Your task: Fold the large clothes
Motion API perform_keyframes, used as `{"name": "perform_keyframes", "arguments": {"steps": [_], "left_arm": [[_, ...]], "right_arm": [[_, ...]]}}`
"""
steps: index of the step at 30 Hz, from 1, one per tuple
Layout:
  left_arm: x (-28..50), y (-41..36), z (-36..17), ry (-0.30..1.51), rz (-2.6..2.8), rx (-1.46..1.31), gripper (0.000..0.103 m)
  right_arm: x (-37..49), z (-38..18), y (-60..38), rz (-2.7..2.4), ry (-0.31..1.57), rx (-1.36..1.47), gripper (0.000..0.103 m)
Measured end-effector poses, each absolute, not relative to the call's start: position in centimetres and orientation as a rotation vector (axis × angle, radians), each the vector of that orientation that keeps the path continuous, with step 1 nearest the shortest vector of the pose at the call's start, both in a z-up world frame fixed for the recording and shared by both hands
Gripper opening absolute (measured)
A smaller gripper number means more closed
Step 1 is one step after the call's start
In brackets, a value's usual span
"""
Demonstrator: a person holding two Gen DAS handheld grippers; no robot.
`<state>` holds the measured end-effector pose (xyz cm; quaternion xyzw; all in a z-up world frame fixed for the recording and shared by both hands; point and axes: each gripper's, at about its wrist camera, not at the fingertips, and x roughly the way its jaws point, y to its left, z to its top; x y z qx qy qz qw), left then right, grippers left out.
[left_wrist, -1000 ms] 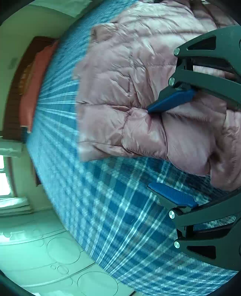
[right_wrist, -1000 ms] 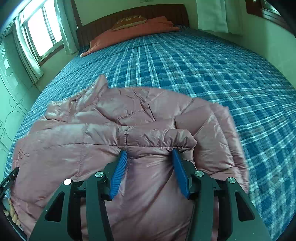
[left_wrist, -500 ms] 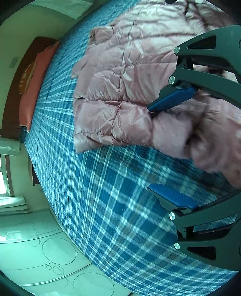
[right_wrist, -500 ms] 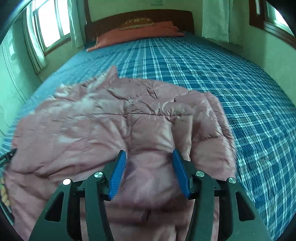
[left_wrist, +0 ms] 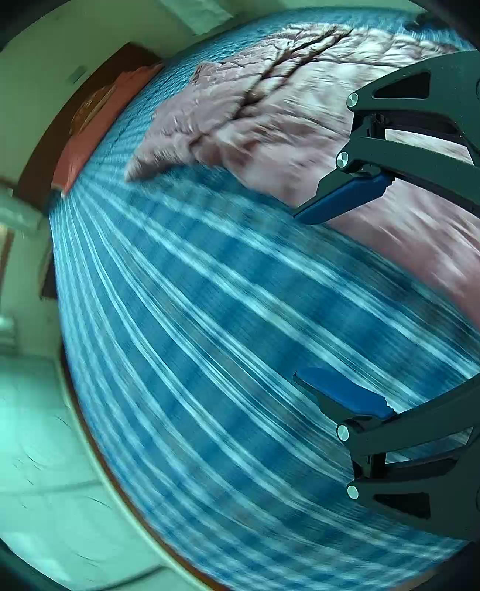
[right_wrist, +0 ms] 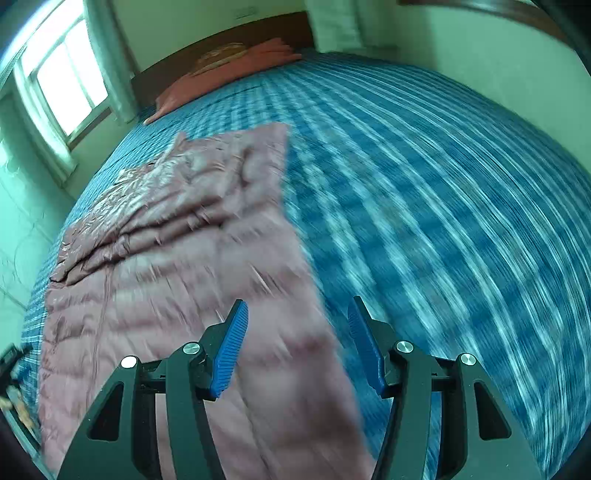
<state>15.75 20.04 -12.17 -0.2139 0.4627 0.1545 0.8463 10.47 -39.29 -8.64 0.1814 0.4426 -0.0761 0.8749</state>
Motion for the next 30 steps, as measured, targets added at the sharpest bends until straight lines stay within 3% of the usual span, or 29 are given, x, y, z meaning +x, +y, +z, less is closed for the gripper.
{"name": "perform_keyframes", "arguments": {"steps": [15, 22, 30], "left_arm": [[1.7, 20.2, -13.4, 0.997, 0.201, -0.825, 0.080], [-2.2, 19.4, -14.0, 0.968, 0.172, -1.029, 0.080], [-0.4, 18.6, -14.8, 0.916, 0.133, -1.064, 0.080]], "right_arm": [[-4.5, -12.6, -42.9, -0.135, 0.925, 0.798, 0.056], [-6.8, -13.3, -41.4, -0.008, 0.900, 0.961, 0.056], [-4.8, -13.9, -39.0, 0.051, 0.848, 0.998, 0.058]]}}
